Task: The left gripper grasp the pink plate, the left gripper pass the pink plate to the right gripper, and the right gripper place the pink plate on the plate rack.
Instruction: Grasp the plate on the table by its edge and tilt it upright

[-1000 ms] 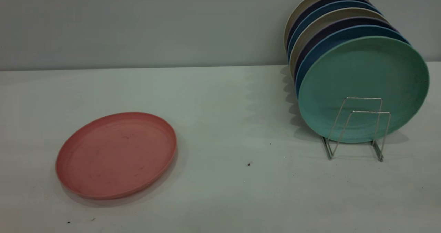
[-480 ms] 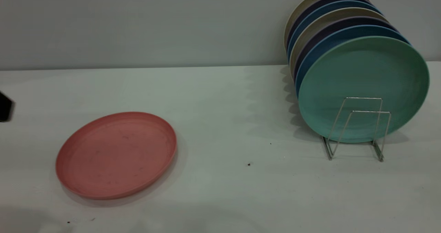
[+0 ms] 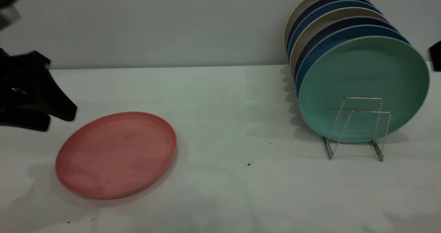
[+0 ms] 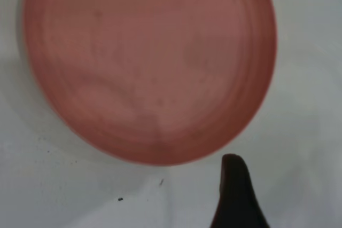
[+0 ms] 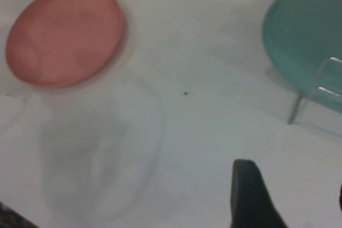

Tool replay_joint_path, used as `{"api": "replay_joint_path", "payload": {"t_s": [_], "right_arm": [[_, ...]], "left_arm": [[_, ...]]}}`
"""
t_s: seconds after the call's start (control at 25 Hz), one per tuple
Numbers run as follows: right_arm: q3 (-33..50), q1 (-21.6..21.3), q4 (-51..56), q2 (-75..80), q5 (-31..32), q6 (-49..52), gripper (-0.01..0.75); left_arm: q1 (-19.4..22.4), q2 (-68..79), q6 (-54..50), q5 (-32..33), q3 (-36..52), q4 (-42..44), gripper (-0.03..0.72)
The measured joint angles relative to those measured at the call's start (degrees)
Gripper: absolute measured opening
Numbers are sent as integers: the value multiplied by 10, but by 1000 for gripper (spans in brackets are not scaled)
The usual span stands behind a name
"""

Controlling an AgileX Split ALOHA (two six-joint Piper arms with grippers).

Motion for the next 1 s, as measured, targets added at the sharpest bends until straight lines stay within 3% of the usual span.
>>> {"api": "replay_joint_path", "payload": {"t_s": [0.24, 0.48, 1.0], "right_arm": [[-1, 0, 105, 65, 0, -110, 417], [-1, 0, 169, 97, -1, -177, 417], [-1, 0, 191, 105, -8, -194, 417]], "left_arm": [[45, 88, 35, -10, -9, -37, 512], [91, 147, 143, -18, -12, -148, 511], [100, 252, 315, -29, -14, -333, 512]]}}
